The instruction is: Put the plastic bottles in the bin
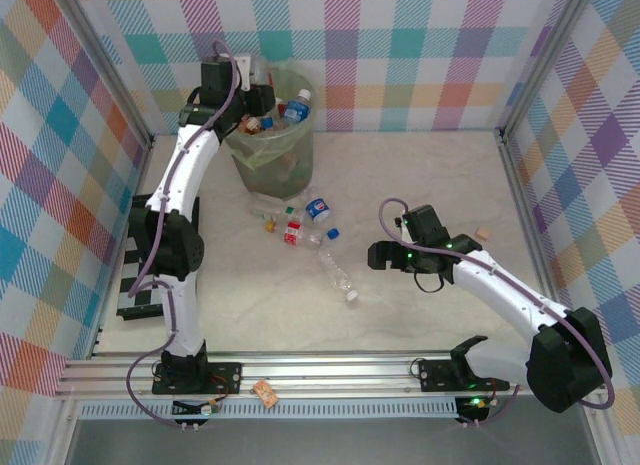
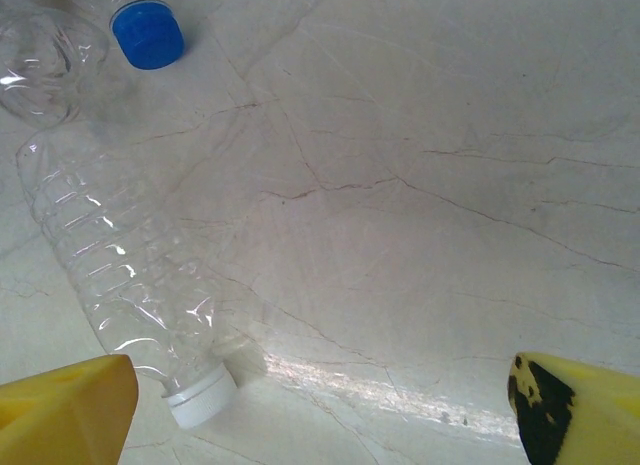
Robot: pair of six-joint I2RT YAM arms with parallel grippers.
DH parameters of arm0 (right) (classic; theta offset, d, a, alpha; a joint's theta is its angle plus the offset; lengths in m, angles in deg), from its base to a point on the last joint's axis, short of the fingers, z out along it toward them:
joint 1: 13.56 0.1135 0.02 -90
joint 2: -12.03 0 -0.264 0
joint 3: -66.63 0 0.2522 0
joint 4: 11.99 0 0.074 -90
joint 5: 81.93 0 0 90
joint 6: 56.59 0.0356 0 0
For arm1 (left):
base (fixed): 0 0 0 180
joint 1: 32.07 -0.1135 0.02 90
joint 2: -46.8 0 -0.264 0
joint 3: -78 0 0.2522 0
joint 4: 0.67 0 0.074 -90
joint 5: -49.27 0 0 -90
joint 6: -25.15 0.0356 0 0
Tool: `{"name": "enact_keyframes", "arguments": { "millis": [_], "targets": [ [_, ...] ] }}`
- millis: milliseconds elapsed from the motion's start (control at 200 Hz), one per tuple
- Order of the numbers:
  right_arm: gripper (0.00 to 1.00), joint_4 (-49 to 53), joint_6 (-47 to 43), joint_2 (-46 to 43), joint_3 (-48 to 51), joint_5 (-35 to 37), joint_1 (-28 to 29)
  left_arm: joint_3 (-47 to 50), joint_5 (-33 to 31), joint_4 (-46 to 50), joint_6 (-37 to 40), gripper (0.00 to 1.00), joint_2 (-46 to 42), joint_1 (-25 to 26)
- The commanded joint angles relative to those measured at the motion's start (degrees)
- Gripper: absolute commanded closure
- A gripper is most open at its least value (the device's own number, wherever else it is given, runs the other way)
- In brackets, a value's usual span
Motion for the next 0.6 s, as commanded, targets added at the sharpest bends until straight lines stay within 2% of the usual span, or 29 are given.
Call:
{"name": "enact_keyframes", "arguments": {
  "millis": [0,115,185,315,595],
  "targets": [
    [0.05,0.51,1.08,-1.19,0.76,0.37,-0.14,-4.03,4.38,8.07,4.26,0.45,1.42,0.08],
    [0.05,0.29,1.34,-1.08,0.85,0.22,-0.15,-3.77,5.18,8.73,4.40,0.20,1.24,0.35],
    [0.05,0.28,1.38,-1.08,0.89,0.18,-0.17,-3.47,5.22,8.21,4.27,0.12,0.57,0.43],
    [0.05,0.21,1.37,-1.05,0.89,0.16,-0.15,-2.21,5.68,5.99,3.03,0.07,-1.43,0.44],
    [0.05,0.25,1.11,-1.01,0.73,-0.01,-0.17,-1.36,7.31,3.57,0.15,0.06,-6.56,0.44]
  ]
}}
